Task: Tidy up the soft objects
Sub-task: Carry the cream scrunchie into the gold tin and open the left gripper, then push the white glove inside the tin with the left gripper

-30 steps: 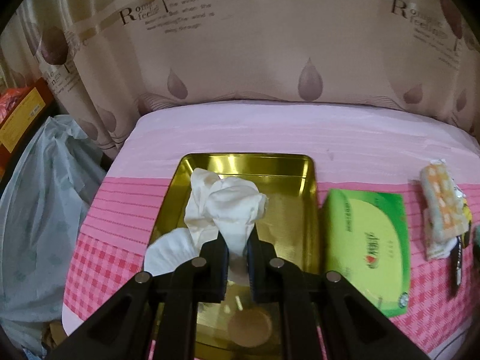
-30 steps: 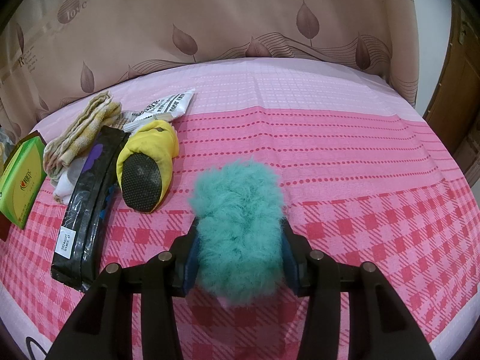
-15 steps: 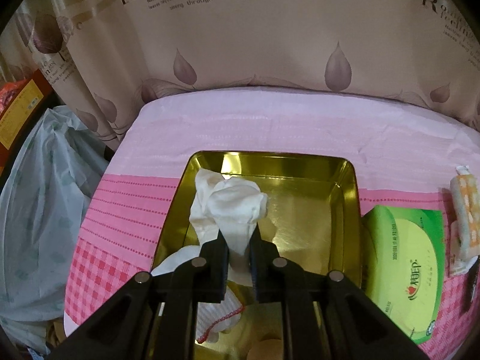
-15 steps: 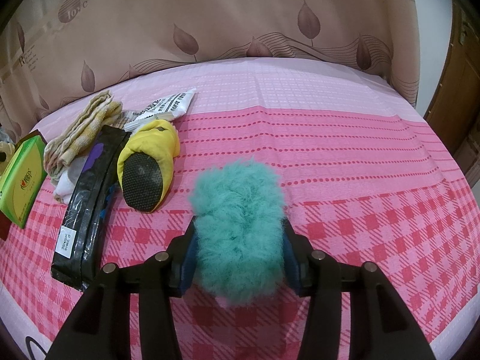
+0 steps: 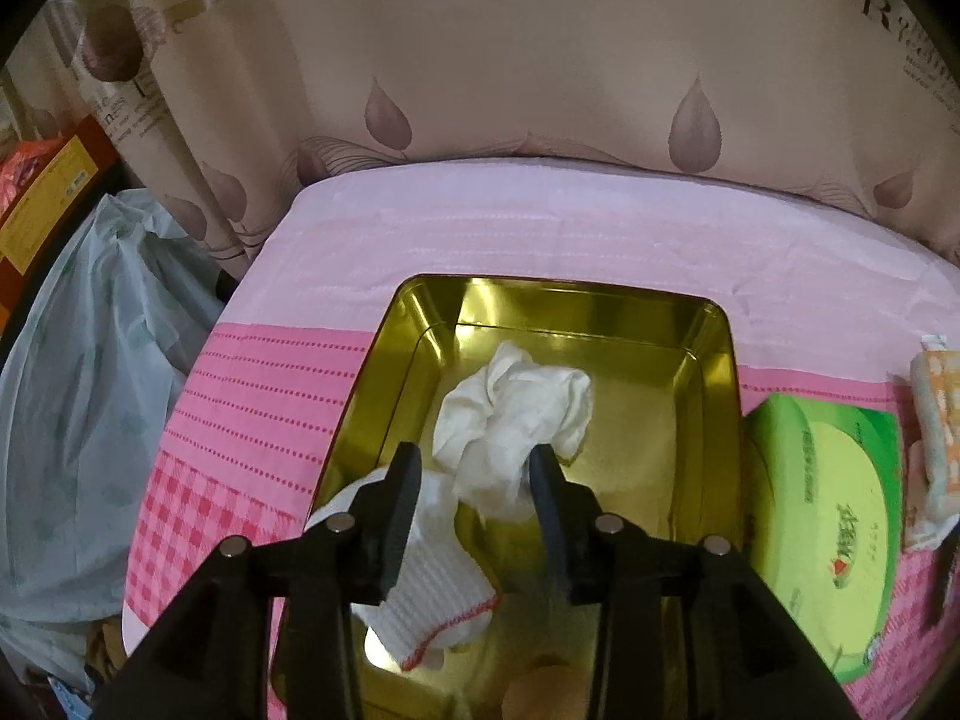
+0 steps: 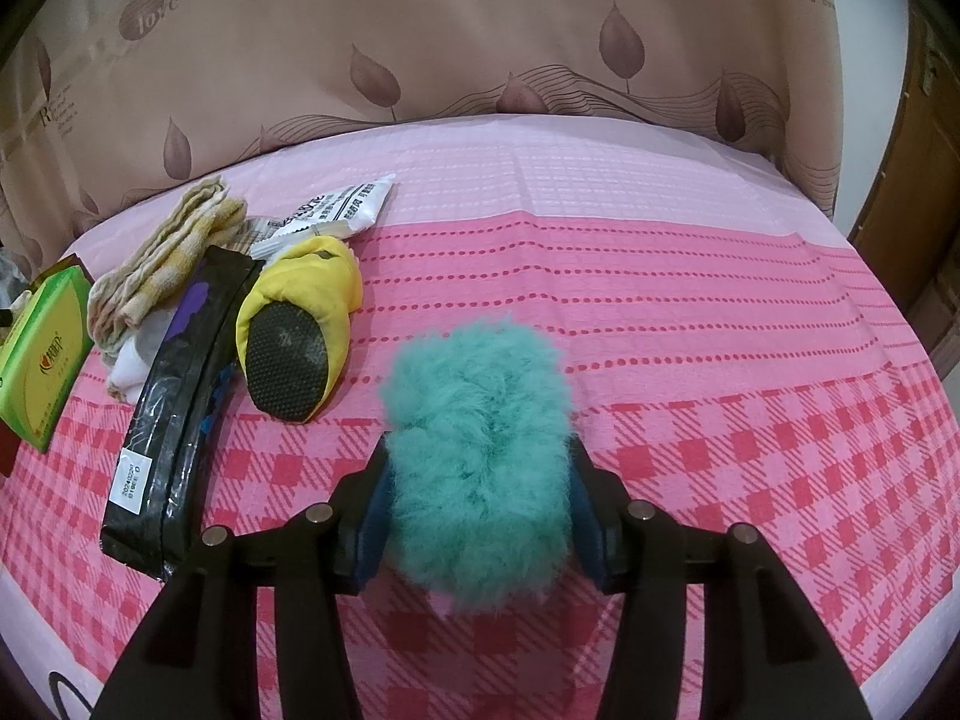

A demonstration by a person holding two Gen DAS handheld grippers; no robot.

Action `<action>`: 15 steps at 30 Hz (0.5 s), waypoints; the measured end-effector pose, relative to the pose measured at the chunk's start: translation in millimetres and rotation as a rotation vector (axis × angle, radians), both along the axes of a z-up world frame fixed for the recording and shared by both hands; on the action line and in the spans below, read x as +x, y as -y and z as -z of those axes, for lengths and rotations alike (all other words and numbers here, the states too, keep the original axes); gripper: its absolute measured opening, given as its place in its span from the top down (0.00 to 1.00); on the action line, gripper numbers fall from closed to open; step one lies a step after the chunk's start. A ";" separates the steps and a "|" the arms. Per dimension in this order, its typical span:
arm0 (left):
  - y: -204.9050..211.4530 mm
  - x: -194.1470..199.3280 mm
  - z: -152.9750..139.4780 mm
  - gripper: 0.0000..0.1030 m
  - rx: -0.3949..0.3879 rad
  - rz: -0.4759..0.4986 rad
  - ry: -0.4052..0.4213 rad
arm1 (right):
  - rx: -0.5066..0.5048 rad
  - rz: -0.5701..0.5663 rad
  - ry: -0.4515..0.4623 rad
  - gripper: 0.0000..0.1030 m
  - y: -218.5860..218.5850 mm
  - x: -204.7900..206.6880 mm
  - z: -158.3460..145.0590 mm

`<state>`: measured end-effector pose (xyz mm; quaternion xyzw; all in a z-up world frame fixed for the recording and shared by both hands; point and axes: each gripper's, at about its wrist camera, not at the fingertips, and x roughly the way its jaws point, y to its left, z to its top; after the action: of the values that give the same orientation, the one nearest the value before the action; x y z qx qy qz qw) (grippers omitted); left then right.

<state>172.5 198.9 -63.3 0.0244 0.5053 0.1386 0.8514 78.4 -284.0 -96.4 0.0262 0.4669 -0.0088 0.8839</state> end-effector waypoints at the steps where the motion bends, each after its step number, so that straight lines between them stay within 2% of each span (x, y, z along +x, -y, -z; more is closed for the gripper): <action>1: 0.5 -3.6 -2.3 0.63 -0.001 0.001 0.006 | -0.001 0.000 0.000 0.53 0.5 -0.1 0.1; 7: 5.6 -38.5 -13.8 0.62 -0.037 0.001 0.049 | -0.003 -0.001 0.000 0.53 0.0 -0.1 -0.1; 15: 11.6 -82.3 -18.7 0.62 -0.034 0.007 0.091 | -0.019 -0.002 -0.002 0.53 -1.1 0.6 0.8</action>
<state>90.3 187.3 -44.6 0.0055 0.4681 0.1283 0.8743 79.0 -282.8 -97.2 0.0172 0.4678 -0.0123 0.8836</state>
